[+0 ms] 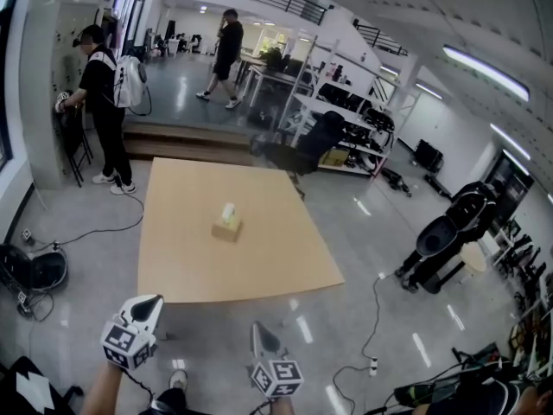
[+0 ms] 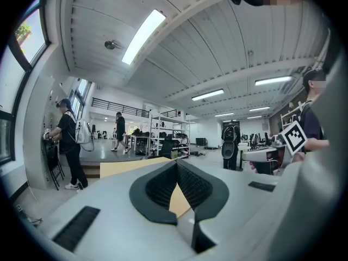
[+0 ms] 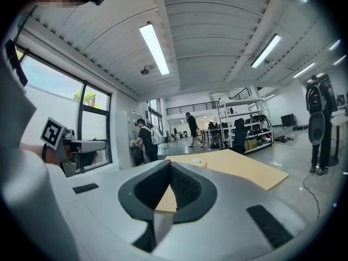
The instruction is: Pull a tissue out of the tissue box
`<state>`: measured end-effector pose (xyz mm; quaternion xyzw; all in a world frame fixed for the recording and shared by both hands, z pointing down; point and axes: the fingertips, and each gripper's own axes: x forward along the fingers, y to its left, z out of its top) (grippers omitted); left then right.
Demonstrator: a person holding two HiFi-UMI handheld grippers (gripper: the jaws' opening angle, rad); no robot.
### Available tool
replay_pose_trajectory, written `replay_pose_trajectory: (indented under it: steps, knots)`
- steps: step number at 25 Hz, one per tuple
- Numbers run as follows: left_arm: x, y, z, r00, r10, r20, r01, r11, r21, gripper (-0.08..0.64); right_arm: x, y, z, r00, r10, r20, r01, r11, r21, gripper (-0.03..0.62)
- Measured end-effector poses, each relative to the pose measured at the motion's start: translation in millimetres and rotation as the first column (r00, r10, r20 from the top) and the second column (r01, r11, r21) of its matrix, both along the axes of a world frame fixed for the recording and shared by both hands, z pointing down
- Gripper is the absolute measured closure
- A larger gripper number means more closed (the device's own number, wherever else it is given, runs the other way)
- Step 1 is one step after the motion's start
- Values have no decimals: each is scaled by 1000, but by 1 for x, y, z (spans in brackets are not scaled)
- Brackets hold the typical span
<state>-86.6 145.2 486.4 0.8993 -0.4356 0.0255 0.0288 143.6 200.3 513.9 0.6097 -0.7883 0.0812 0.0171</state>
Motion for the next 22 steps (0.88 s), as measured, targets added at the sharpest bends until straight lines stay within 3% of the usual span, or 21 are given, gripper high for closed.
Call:
replay_pose_trajectory:
  steps: [22]
  knots:
    - [-19,-149,12,1000,20,7,-20,999,-29,552,-24,-145,-6,1000,12,1,-12,1000,-9,580]
